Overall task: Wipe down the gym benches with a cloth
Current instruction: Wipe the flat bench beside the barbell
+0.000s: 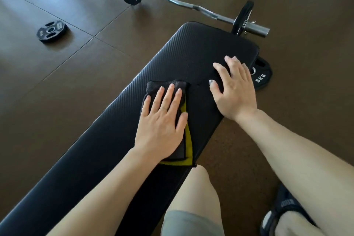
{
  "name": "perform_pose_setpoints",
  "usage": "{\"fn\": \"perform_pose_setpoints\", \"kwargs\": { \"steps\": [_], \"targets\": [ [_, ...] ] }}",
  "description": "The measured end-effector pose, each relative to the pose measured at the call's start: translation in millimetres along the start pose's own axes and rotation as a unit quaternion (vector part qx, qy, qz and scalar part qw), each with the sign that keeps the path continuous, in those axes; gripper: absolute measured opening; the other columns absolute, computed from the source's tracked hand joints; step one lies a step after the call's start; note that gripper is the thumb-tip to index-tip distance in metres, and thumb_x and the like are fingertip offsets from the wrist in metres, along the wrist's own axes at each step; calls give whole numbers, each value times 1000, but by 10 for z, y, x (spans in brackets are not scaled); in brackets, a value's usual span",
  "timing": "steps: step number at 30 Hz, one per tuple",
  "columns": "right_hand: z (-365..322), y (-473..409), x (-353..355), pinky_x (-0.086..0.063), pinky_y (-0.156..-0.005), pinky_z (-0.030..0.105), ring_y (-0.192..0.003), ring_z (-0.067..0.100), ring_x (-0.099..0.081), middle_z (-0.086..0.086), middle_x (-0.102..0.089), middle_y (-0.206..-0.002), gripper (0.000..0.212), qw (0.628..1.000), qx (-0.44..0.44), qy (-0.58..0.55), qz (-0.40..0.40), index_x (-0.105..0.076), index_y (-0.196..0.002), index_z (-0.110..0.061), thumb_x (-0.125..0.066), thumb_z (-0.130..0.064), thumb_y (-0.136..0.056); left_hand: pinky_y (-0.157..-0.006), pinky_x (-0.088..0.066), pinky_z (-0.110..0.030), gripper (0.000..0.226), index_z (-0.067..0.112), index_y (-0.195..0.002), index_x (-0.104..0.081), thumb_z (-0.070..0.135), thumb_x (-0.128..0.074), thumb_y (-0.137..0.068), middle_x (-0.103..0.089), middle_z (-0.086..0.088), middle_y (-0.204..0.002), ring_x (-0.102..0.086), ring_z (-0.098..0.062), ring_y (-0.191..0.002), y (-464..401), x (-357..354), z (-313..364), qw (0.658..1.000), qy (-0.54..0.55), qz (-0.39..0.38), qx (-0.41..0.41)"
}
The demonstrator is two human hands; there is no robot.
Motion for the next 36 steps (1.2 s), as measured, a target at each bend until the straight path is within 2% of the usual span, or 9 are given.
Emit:
{"fn": "perform_pose_setpoints", "kwargs": {
  "steps": [2, 7, 11, 13, 17, 21, 28, 32, 36],
  "targets": [
    [13, 3, -16, -9, -128, 45, -156, 26, -16, 9, -29, -165, 53, 1000, 1, -13, 12, -44, -151, -25, -35, -45, -103, -130, 4, -47, 67, 33, -165, 2, 61, -6, -104, 8, 8, -173, 12, -16, -159, -376, 19, 66, 1000, 6, 18, 1],
    [33, 11, 8, -10, -129, 44, -156, 24, -17, 7, -30, -164, 52, 1000, 6, -22, 22, -44, -151, -25, -34, -44, -103, -130, 2, -48, 67, 28, -166, -6, 56, -15, -106, 1, 4, -174, 6, -17, -160, -1137, 91, 309, 999, 25, 21, -1],
    [6, 11, 10, -7, -129, 42, -157, 24, -13, 8, -27, -166, 52, 1000, 6, -11, -7, -40, -154, -26, -32, -41, -104, -129, 6, -46, 67, 27, -166, -1, 56, -13, -107, 7, 5, -173, 12, -16, -159, -770, 65, 379, 999, 20, 6, -25],
    [26, -2, 44, -11, -128, 43, -156, 25, -17, 8, -29, -165, 50, 1000, 10, -9, -16, -42, -153, -26, -33, -37, -105, -129, 7, -46, 67, 29, -166, 2, 58, -10, -107, 10, 7, -172, 15, -15, -158, -418, 32, 417, 999, 3, -2, -39],
    [160, -242, 176, -38, -110, 44, -130, 28, -47, 5, -54, -134, 37, 998, 39, 17, 56, -59, -131, -21, -41, -29, -100, -129, 10, -44, 68, 32, -165, 5, 60, -7, -104, 14, 9, -171, 18, -13, -157, -426, 17, 457, 999, -10, -11, -40],
    [265, -423, 134, -36, -98, 39, -113, 25, -51, 3, -54, -117, 27, 989, -40, -56, 130, -62, -113, -20, -42, -26, -96, -130, 5, -43, 65, 30, -166, -2, 55, -15, -107, 5, 8, -173, 9, -13, -159, -1015, 66, 563, 998, 3, 20, -62],
    [341, -425, 89, -33, -88, 32, -103, 21, -50, 2, -55, -113, 20, 980, -20, -92, 176, -60, -108, -15, -44, -11, -96, -130, 0, -46, 64, 25, -166, -7, 48, -17, -108, 0, 4, -174, 4, -17, -160, -2128, 119, 867, 997, 4, 20, -70],
    [333, -409, 112, -30, -88, 29, -107, 23, -50, 3, -54, -115, 20, 983, -30, -91, 157, -59, -110, -15, -41, -15, -100, -130, 3, -46, 63, 23, -166, -3, 47, -14, -108, 4, 2, -174, 8, -17, -160, -1892, 139, 914, 997, 16, 2, -79],
    [265, -355, 178, -46, -95, 40, -112, 26, -52, 9, -56, -122, 23, 991, -15, -50, 123, -57, -117, -11, -43, -22, -103, -130, 6, -44, 65, 26, -166, 1, 52, -8, -106, 9, 5, -173, 13, -15, -159, -905, 74, 877, 996, 12, -6, -91]
  ]
}}
Point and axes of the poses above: each hand's wrist, its own y-axis away from the middle knuckle, its own x-axis out of the back of the hand, z = x × y, the point moved 5 cm from there along -y, towards the middle knuckle
